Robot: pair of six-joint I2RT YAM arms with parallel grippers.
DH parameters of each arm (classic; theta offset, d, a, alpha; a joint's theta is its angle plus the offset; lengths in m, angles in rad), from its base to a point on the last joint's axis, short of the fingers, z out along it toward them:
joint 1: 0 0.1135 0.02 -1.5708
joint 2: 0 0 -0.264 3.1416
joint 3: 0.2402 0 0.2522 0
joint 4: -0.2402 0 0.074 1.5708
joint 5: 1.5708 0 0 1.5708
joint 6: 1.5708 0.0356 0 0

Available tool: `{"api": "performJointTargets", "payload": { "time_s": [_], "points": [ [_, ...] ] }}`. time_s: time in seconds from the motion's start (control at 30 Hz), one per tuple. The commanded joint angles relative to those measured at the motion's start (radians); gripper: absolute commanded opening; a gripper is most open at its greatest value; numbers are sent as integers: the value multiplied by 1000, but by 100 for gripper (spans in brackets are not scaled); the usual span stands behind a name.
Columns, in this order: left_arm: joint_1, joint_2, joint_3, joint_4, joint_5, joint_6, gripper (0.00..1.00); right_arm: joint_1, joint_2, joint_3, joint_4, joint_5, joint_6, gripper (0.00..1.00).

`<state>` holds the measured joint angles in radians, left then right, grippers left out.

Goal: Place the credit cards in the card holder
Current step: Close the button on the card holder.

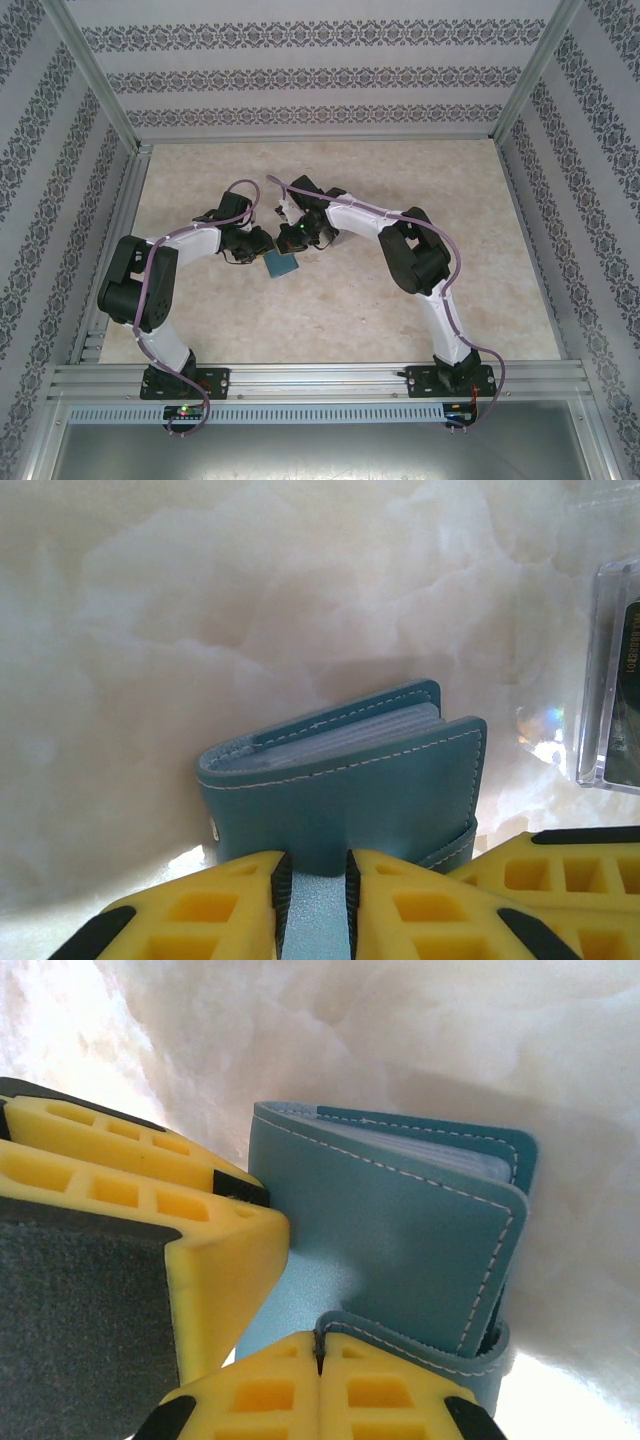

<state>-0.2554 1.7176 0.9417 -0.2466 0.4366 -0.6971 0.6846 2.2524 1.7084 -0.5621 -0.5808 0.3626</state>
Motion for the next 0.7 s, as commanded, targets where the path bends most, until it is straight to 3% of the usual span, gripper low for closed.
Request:
{"api": "performJointTargets", "payload": {
  "time_s": [0.0,0.67],
  "points": [
    [-21,56,-19,26,9,-9,26,43,126,-31,-62,147,-25,0],
    [-21,41,-29,31,12,-7,26,58,144,-27,-75,164,-23,0]
  ]
}}
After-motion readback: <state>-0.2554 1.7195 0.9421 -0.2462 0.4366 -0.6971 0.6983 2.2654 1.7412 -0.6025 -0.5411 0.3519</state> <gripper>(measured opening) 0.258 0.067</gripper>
